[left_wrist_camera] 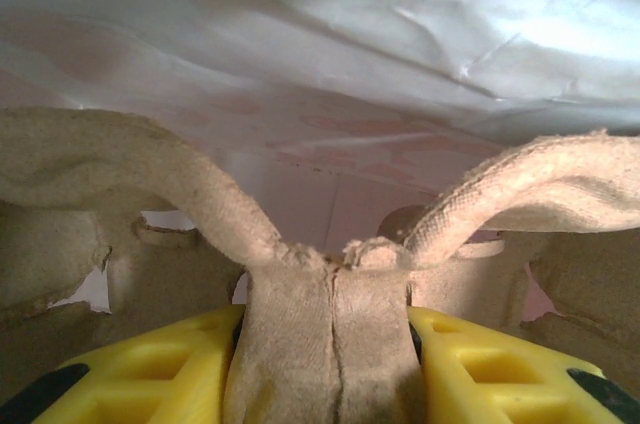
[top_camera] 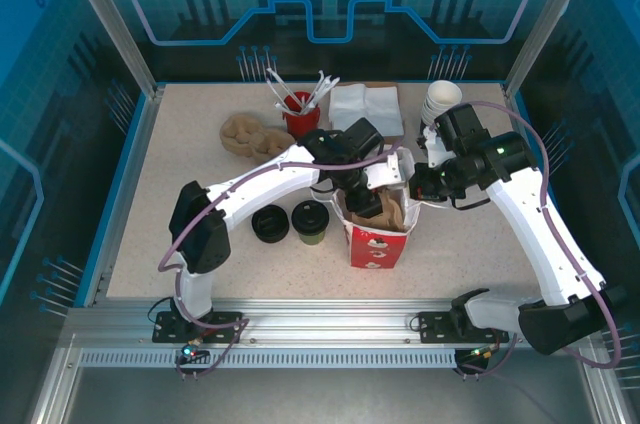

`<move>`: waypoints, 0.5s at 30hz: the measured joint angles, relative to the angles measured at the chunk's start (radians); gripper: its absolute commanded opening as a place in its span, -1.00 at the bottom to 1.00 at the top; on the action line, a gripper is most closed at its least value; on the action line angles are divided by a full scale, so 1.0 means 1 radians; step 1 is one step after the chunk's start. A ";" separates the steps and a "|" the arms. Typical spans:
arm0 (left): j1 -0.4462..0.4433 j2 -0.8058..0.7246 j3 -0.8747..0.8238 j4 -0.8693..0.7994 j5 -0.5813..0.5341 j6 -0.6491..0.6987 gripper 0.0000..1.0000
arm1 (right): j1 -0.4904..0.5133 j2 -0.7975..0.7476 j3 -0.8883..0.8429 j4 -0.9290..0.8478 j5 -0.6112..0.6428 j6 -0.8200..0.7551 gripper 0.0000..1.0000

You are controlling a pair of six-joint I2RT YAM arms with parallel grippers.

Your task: Pack the takeout coffee

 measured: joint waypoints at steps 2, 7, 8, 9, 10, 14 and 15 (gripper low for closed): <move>-0.002 0.005 0.000 0.000 -0.003 0.005 -0.12 | 0.000 -0.001 0.000 0.000 0.005 0.000 -1.00; -0.012 0.009 0.000 0.000 -0.015 0.019 -0.11 | 0.000 -0.003 0.000 0.000 0.009 0.000 -1.00; -0.012 0.009 0.000 0.000 -0.015 0.023 -0.11 | 0.001 -0.004 0.000 0.000 0.008 0.000 -1.00; -0.013 0.011 0.000 0.000 -0.015 0.026 -0.11 | 0.001 -0.005 0.000 0.000 0.008 0.000 -1.00; -0.013 0.013 0.000 0.000 -0.017 0.029 -0.11 | 0.002 -0.006 0.000 0.000 0.008 0.000 -1.00; -0.016 0.024 0.000 -0.001 -0.023 0.038 -0.10 | 0.002 -0.007 -0.001 0.000 0.008 0.000 -1.00; -0.018 0.027 0.000 0.000 -0.026 0.042 -0.10 | 0.002 -0.008 -0.001 0.000 0.008 0.000 -1.00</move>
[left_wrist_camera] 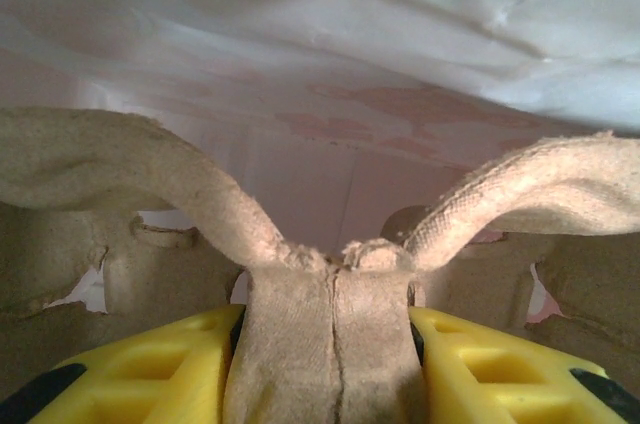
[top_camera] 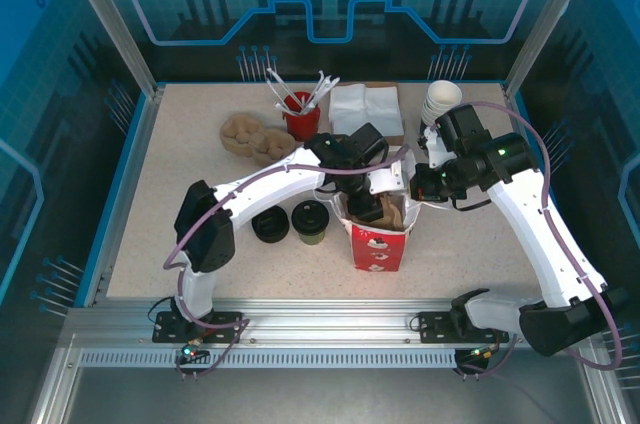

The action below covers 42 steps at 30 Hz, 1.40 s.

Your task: Pack the takeout coffee

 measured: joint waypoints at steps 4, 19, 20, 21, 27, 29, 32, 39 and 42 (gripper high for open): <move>-0.005 0.010 0.000 0.000 -0.006 0.013 -0.10 | 0.000 0.000 -0.002 0.000 0.000 0.000 -1.00; -0.005 0.018 0.028 -0.027 -0.007 0.024 0.34 | 0.000 -0.010 -0.008 0.001 0.000 0.000 -1.00; -0.005 0.018 0.038 -0.039 -0.006 0.026 0.42 | 0.000 -0.011 -0.008 0.001 0.000 0.000 -1.00; -0.005 0.018 0.045 -0.048 -0.006 0.031 0.48 | 0.000 -0.013 -0.008 0.001 0.000 0.000 -1.00; -0.005 0.018 0.071 -0.088 -0.002 0.037 0.57 | 0.000 -0.018 -0.008 0.001 0.001 0.003 -1.00; -0.005 0.018 0.088 -0.108 -0.001 0.037 0.58 | 0.000 -0.018 -0.008 0.001 0.001 0.003 -1.00; -0.005 0.017 0.117 -0.149 0.000 0.035 0.59 | 0.000 -0.018 -0.008 0.001 0.001 0.004 -1.00; -0.007 -0.050 0.134 -0.164 0.026 -0.001 0.59 | 0.000 -0.018 -0.008 0.002 0.001 0.015 -1.00; -0.007 -0.116 0.134 -0.146 0.036 -0.040 0.58 | 0.000 -0.018 -0.008 0.008 0.001 0.019 -1.00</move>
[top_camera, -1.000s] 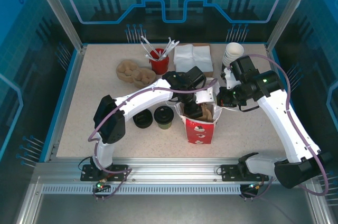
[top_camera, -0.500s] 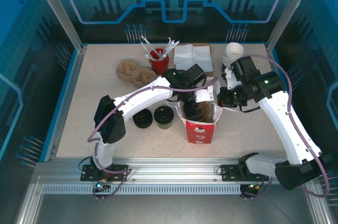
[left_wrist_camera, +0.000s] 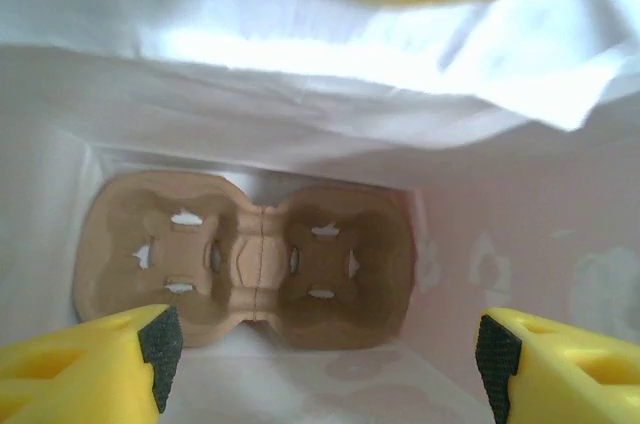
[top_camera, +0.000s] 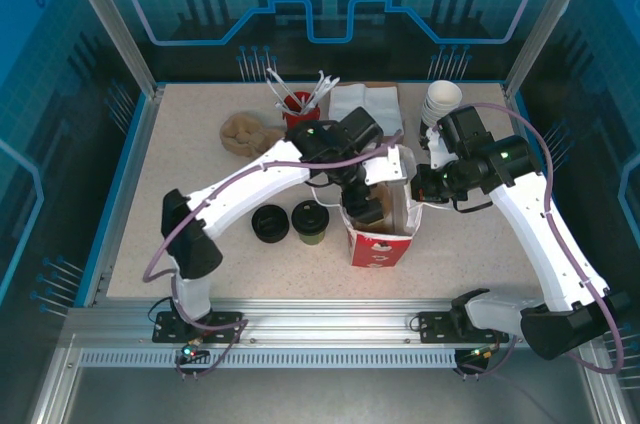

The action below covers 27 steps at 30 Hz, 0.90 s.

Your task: Pack the takeout coffee

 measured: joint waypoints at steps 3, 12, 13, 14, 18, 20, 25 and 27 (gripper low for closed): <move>0.000 -0.074 -0.005 0.043 0.007 -0.051 0.57 | 0.000 -0.001 0.000 0.007 0.000 0.003 -1.00; 0.000 -0.395 -0.191 0.290 0.004 -0.225 0.61 | -0.001 -0.103 -0.052 0.104 -0.046 -0.006 -1.00; 0.000 -0.432 -0.222 0.319 -0.002 -0.241 0.62 | -0.001 -0.124 -0.065 0.117 -0.055 -0.009 -1.00; 0.000 -0.475 -0.256 0.351 -0.011 -0.259 0.62 | -0.001 -0.146 -0.080 0.132 -0.066 -0.013 -1.00; 0.000 -0.618 -0.378 0.457 -0.066 -0.311 0.65 | -0.003 -0.229 -0.140 0.193 -0.113 -0.028 -1.00; 0.000 -0.675 -0.434 0.497 -0.097 -0.328 0.67 | -0.003 -0.257 -0.166 0.219 -0.135 -0.035 -1.00; 0.000 -0.773 -0.543 0.558 -0.164 -0.365 0.67 | -0.006 -0.307 -0.213 0.270 -0.185 -0.046 -1.00; 0.000 -0.797 -0.575 0.570 -0.193 -0.376 0.67 | -0.008 -0.316 -0.220 0.282 -0.196 -0.046 -1.00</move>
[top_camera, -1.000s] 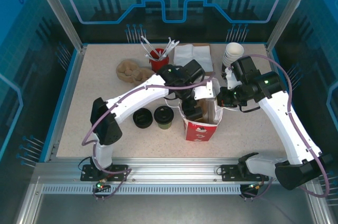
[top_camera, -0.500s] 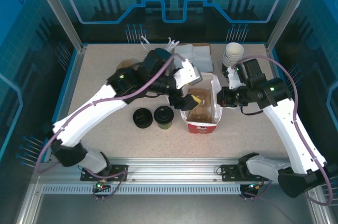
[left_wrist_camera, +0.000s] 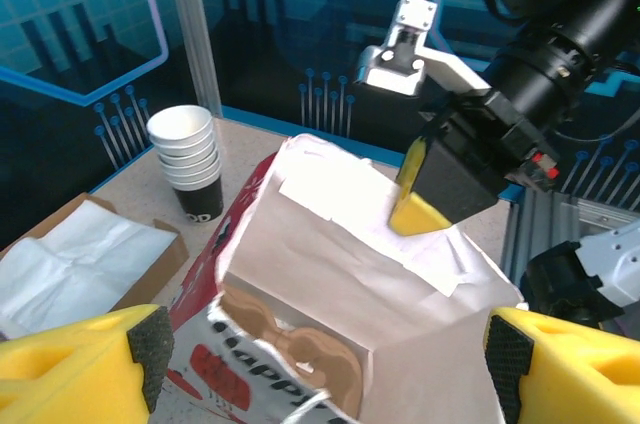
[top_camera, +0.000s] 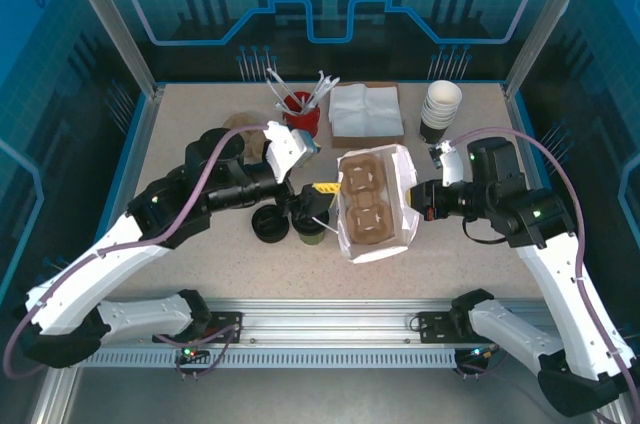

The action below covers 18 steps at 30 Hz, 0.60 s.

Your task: Pack the takeout coffee

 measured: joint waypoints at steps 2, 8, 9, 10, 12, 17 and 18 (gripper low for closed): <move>0.000 -0.014 -0.021 0.004 -0.019 -0.011 0.67 | 0.000 -0.002 -0.003 0.007 -0.010 0.001 -1.00; 0.000 -0.035 -0.055 0.004 -0.056 -0.030 0.67 | 0.000 0.001 -0.008 0.018 -0.035 0.028 -1.00; 0.000 -0.037 -0.055 0.004 -0.063 -0.034 0.67 | 0.000 0.004 -0.008 0.018 -0.035 0.035 -1.00; 0.000 -0.038 -0.056 0.005 -0.067 -0.039 0.67 | 0.000 0.008 -0.008 0.019 -0.035 0.042 -1.00; 0.000 -0.040 -0.057 0.005 -0.074 -0.045 0.67 | -0.003 0.023 -0.007 0.019 -0.035 0.061 -1.00; 0.000 -0.041 -0.063 0.005 -0.082 -0.048 0.67 | -0.026 0.099 0.001 0.017 -0.037 0.107 -1.00; 0.000 -0.042 -0.063 0.005 -0.083 -0.048 0.67 | -0.034 0.116 0.006 0.017 -0.042 0.118 -1.00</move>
